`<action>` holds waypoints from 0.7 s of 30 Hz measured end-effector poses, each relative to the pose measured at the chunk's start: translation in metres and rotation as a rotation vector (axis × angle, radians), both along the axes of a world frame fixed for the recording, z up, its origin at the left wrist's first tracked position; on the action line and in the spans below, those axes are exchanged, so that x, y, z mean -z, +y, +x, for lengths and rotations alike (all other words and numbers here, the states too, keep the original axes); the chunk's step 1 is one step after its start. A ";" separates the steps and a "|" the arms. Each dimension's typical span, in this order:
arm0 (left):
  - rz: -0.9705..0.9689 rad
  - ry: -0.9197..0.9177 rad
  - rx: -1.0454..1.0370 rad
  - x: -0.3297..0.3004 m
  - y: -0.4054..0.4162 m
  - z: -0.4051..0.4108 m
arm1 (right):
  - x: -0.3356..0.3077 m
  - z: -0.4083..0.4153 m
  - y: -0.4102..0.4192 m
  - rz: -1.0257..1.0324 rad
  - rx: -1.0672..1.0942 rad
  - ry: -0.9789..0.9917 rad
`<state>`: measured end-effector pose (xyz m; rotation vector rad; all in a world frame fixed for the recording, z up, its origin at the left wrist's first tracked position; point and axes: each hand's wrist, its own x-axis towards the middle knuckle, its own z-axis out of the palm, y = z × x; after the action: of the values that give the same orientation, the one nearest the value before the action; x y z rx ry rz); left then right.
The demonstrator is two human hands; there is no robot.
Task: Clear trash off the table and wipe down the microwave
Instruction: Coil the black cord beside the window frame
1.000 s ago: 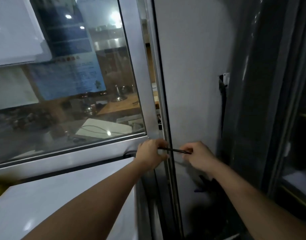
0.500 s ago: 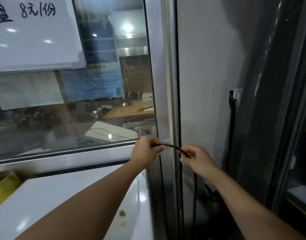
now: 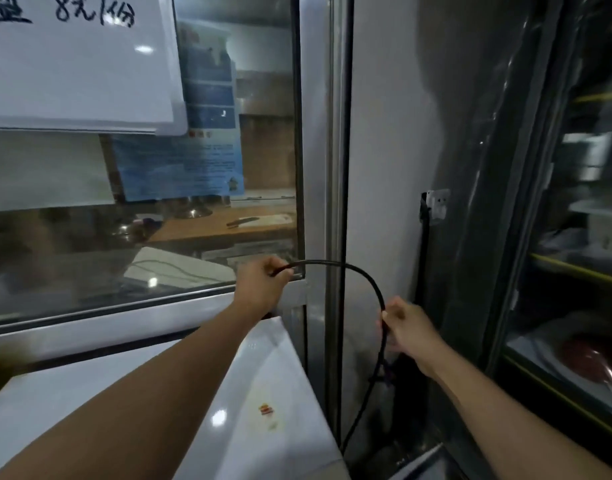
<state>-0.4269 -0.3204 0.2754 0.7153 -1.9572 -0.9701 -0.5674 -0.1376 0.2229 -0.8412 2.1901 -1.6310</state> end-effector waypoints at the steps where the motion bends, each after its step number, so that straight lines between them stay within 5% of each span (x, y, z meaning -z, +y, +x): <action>1: -0.025 -0.029 0.032 -0.005 0.003 0.000 | -0.013 0.001 0.008 0.012 0.021 0.053; 6: -0.182 -0.176 0.195 -0.035 0.024 -0.010 | -0.068 0.006 0.042 0.058 0.106 0.266; 15: -0.248 -0.053 0.420 -0.067 0.094 -0.040 | -0.117 0.005 0.069 0.126 0.082 0.459; 21: -0.047 0.075 0.398 -0.075 0.104 -0.056 | -0.116 -0.011 0.087 0.135 -0.027 0.440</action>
<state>-0.4829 -0.2161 0.3505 0.2590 -2.0901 -1.1613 -0.5781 -0.0510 0.3385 -1.2811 2.5251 -1.3637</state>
